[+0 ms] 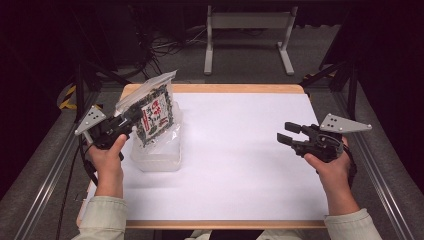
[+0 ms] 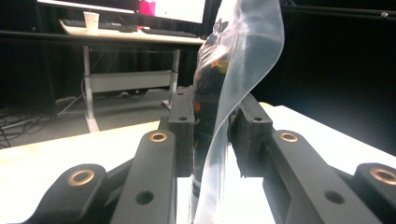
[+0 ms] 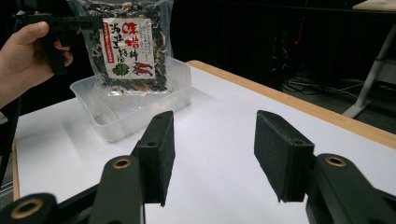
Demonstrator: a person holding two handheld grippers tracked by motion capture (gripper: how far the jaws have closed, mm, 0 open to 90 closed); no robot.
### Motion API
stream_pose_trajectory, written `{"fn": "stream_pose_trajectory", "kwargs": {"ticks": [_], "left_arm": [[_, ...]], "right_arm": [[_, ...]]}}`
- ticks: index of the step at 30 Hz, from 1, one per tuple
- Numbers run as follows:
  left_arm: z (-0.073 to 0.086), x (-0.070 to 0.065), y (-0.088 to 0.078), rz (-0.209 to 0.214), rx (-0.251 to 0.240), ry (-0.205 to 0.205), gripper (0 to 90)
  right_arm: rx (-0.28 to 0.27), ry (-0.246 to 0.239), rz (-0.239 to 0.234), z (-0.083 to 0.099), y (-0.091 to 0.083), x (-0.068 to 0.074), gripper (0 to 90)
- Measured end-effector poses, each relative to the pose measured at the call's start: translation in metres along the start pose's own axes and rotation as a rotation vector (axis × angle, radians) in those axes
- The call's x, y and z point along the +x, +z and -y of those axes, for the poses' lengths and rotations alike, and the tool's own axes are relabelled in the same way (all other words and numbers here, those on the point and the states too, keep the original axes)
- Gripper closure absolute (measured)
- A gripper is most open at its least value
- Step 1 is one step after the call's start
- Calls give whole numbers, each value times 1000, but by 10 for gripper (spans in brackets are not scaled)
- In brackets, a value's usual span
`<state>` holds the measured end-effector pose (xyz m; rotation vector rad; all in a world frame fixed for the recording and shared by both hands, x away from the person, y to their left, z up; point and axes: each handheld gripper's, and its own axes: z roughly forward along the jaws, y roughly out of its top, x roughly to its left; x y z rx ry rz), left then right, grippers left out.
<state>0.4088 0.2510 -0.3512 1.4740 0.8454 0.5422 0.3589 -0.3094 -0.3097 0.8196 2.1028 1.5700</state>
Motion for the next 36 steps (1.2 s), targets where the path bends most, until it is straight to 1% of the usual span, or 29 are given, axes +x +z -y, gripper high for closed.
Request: {"fn": "stream_pose_trajectory", "kwargs": {"ticks": [2,4,10,11,13,14,15,17,20,25,31,36], "left_arm": [[1,1,2,-3,19,-2,720],[3,2,3,-9,38,-13,719],[7,3,4,-14,61,-24,719],[8,4,3,-14,73,-26,718],[9,5,4,-13,76,-29,718],[10,6,3,-13,77,-40,718],[11,7,3,-10,81,-35,718],[12,8,2,-11,78,-45,718],[13,9,1,-15,80,-46,718],[15,13,-1,-17,76,-67,717],[15,16,-1,-27,76,-89,714],[13,15,0,-37,74,-94,704]], "right_arm": [[0,1,0,0,0,0,488],[1,1,1,0,0,0,486],[-1,8,-1,1,0,-1,481],[-1,9,-1,1,0,-1,480],[0,9,-1,1,0,-1,479],[1,11,-3,1,1,-1,478],[1,11,-3,1,1,-1,478],[2,11,-2,1,1,-1,476],[3,12,-2,1,1,-1,473],[2,13,-2,2,2,-1,467],[1,17,-3,2,2,-2,465],[2,21,-4,2,2,-4,464]]}}
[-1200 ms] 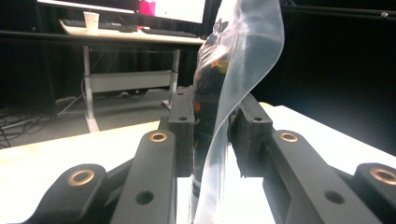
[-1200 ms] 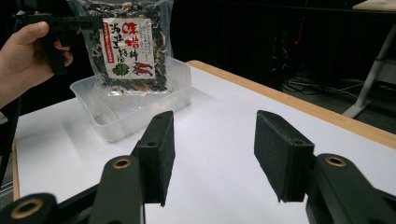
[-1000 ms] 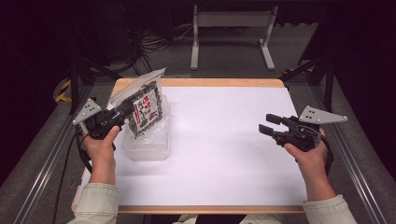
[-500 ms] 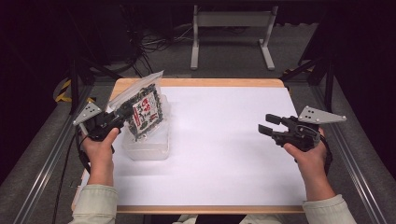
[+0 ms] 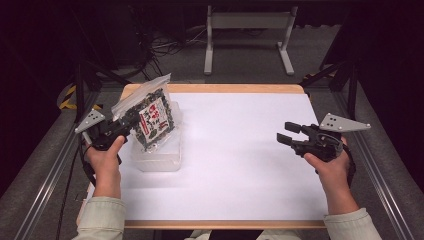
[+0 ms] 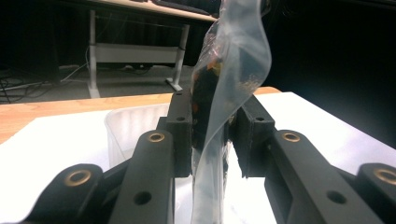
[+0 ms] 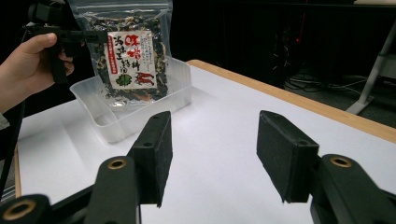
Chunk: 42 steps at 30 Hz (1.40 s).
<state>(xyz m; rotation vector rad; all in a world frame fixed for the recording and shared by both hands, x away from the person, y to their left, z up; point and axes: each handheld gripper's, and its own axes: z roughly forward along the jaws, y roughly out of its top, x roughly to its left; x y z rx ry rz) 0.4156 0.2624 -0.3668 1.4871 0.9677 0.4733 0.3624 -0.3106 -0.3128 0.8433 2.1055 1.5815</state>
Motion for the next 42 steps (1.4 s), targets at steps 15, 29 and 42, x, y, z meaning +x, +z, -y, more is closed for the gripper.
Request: {"fn": "stream_pose_trajectory", "kwargs": {"ticks": [15,29,42], "left_arm": [[-5,-12,-13,-52,-2,2,250],[-6,-54,-57,-71,-5,63,175],[9,-107,-46,78,34,100,154]], "right_arm": [[3,3,-8,0,4,-1,459],[12,2,7,4,0,-2,437],[20,1,19,12,-8,-5,389]]}}
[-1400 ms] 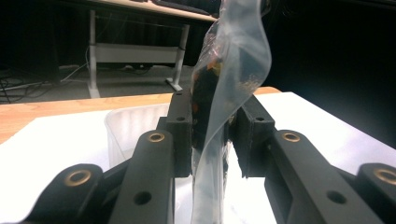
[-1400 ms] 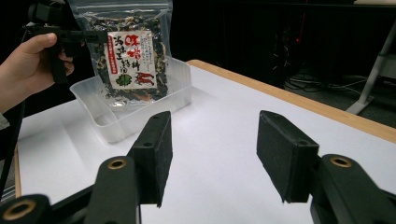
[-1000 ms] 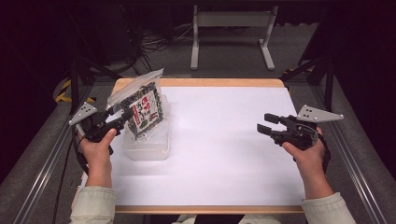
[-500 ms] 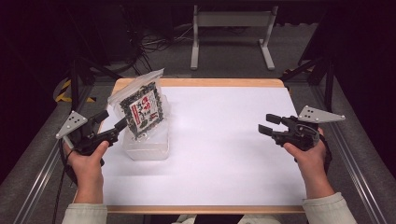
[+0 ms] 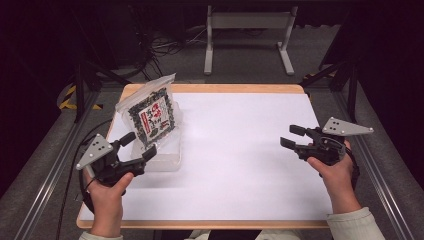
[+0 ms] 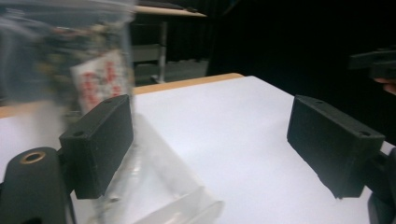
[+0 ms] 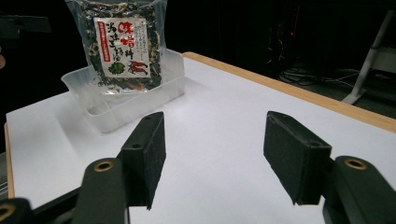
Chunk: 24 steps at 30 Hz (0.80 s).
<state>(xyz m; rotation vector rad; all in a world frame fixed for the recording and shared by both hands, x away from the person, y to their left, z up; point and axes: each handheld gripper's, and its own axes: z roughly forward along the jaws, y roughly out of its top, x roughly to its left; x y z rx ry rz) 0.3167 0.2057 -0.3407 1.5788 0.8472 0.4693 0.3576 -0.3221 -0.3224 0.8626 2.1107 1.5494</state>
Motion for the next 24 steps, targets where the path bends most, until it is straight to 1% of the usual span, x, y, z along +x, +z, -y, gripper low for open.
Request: {"fn": "stream_pose_trajectory", "kwargs": {"ticks": [2,4,6,9,10,16,17,18,20,22,24], "left_arm": [[1,-7,7,34,11,13,155],[3,-14,13,59,20,14,153],[6,-22,23,95,40,27,152],[10,-28,33,125,54,43,154],[12,-31,36,136,61,43,155],[23,-42,56,170,98,62,162],[25,-44,59,180,103,53,163],[28,-46,63,192,112,51,164],[33,-49,69,202,125,51,166],[38,-53,75,218,138,60,172],[41,-56,79,223,138,73,186]], "right_arm": [[-4,1,4,2,-2,0,375],[-7,2,8,5,-4,0,363],[-9,5,11,8,-7,-1,352],[-14,17,12,13,-9,-2,339],[-13,19,10,15,-10,-3,337],[-9,30,10,26,-13,-4,320],[-7,32,10,27,-13,-4,318],[-10,33,8,29,-13,-4,317],[-10,32,8,32,-14,-4,314],[-10,32,5,35,-14,-3,311],[-5,28,4,39,-14,-2,309]]}}
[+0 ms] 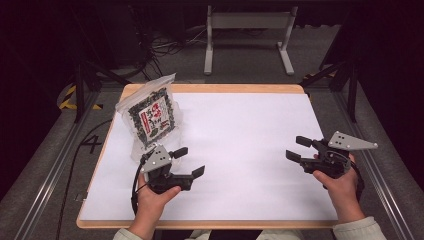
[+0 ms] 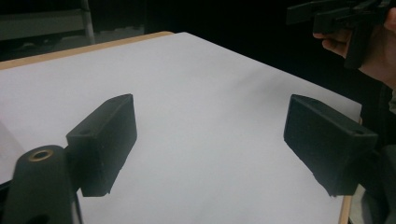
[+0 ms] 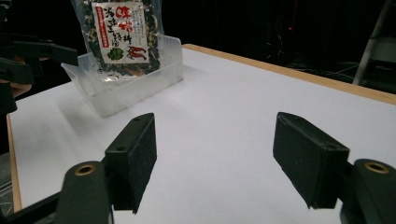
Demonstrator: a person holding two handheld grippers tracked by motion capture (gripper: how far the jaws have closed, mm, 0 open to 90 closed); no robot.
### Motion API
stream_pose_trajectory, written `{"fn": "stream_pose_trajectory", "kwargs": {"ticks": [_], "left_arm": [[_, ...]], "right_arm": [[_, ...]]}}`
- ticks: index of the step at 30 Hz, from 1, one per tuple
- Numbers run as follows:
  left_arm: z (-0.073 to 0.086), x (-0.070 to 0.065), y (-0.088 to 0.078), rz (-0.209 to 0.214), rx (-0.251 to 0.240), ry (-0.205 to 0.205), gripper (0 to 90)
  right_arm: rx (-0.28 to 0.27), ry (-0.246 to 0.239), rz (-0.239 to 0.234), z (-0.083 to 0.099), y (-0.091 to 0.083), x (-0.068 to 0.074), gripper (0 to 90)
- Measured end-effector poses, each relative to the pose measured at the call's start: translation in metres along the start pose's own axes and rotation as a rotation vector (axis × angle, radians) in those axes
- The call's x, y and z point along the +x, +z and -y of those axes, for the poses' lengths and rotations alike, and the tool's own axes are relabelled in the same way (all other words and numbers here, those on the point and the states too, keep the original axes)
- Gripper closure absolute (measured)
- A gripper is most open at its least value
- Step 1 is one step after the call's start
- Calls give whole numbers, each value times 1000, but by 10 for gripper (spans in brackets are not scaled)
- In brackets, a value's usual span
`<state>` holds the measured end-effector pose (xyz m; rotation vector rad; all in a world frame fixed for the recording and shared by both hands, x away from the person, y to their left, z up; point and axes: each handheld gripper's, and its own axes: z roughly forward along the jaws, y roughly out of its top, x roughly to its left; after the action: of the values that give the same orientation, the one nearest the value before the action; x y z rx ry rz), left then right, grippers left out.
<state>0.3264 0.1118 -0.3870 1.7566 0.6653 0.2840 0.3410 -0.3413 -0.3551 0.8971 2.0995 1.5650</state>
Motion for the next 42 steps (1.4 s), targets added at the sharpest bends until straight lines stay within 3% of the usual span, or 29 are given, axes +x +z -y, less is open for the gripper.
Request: {"fn": "stream_pose_trajectory", "kwargs": {"ticks": [11,17,25,30,36,42], "left_arm": [[19,-6,24,23,20,16,201],[31,-9,38,20,78,53,197],[41,-12,48,51,143,49,171],[45,-15,55,67,209,84,172],[49,-20,64,66,302,119,172],[50,-18,67,57,333,116,172]], "right_arm": [[24,4,-7,22,2,1,292],[38,-1,-13,35,5,4,281],[42,2,5,54,11,8,281],[71,8,16,65,18,9,282],[107,3,7,72,26,12,281],[120,0,5,73,28,13,280]]}}
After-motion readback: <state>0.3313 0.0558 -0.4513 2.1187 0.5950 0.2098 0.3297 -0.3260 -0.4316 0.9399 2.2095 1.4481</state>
